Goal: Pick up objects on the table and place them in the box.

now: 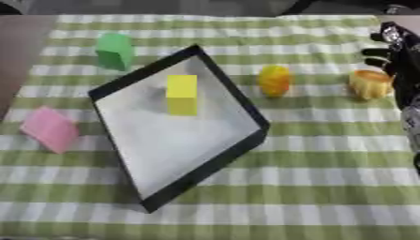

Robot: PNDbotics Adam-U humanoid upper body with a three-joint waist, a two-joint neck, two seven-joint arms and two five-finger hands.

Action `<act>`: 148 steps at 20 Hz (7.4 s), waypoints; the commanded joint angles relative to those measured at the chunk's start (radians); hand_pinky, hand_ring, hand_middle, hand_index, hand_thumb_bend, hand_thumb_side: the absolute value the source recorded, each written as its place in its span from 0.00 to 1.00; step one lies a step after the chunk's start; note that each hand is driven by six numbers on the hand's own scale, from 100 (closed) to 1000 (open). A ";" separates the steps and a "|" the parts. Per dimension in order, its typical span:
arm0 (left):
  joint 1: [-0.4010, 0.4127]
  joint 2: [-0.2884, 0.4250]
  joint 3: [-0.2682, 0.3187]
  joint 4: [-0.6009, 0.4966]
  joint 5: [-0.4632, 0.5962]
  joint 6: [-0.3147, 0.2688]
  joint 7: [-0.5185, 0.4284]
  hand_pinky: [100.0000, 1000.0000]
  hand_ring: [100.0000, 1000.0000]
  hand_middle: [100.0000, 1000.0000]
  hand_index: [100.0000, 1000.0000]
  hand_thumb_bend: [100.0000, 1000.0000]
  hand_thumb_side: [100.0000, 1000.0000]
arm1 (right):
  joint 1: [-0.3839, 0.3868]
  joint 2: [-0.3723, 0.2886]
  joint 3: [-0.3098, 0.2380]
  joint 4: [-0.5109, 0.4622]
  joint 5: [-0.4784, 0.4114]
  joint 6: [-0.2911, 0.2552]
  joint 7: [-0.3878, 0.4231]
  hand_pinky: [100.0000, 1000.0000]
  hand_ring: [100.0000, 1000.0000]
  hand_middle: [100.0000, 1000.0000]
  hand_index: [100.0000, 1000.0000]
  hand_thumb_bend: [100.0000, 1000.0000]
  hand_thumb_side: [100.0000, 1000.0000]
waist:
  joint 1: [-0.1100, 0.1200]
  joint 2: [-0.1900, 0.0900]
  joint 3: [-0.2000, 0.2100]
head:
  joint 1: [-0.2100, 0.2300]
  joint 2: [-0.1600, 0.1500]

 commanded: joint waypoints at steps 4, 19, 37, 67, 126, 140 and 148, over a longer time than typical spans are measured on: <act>-0.024 0.206 -0.157 0.063 -0.090 0.031 -0.107 0.73 0.73 0.80 0.85 0.47 0.41 | -0.008 -0.047 -0.001 -0.006 0.008 0.001 0.004 0.75 0.68 0.75 0.86 0.00 0.62 | 0.019 -0.037 0.008 | -0.014 -0.002; -0.057 0.596 -0.318 -0.013 0.081 0.027 -0.347 0.80 0.82 0.83 0.90 0.64 0.22 | -0.015 -0.054 0.013 -0.005 0.012 0.005 0.016 0.75 0.68 0.75 0.86 0.00 0.63 | 0.017 -0.035 -0.001 | 0.003 -0.002; -0.244 0.611 -0.148 -0.025 -0.303 -0.169 -1.155 0.81 0.78 0.68 0.74 0.67 0.00 | -0.009 -0.059 0.013 -0.004 0.011 0.006 0.016 0.75 0.68 0.74 0.86 0.00 0.62 | 0.018 -0.043 0.005 | 0.008 -0.002; -0.297 0.542 -0.302 0.129 -0.217 -0.260 -1.198 0.79 0.77 0.74 0.82 0.65 0.00 | -0.012 -0.053 0.017 -0.004 0.009 0.009 0.019 0.75 0.68 0.74 0.85 0.00 0.63 | 0.013 -0.036 -0.006 | 0.037 -0.002; -0.456 0.305 -0.404 0.497 -0.399 -0.372 -1.289 0.79 0.80 0.80 0.84 0.63 0.00 | -0.007 -0.041 0.016 -0.001 0.002 0.006 0.026 0.75 0.68 0.74 0.85 0.00 0.66 | 0.004 -0.007 -0.022 | 0.074 -0.002; -0.446 0.312 -0.426 0.499 -0.364 -0.331 -1.357 0.75 0.74 0.64 0.78 0.64 0.00 | -0.004 -0.041 0.014 0.001 0.002 0.006 0.025 0.75 0.68 0.75 0.85 0.00 0.66 | 0.003 -0.004 -0.024 | 0.082 -0.002; -0.441 0.350 -0.377 0.388 -0.328 -0.294 -1.356 0.69 0.63 0.51 0.64 0.63 0.00 | -0.001 -0.043 0.012 0.003 0.000 0.006 0.021 0.75 0.68 0.75 0.85 0.00 0.66 | 0.002 -0.008 -0.019 | 0.081 -0.002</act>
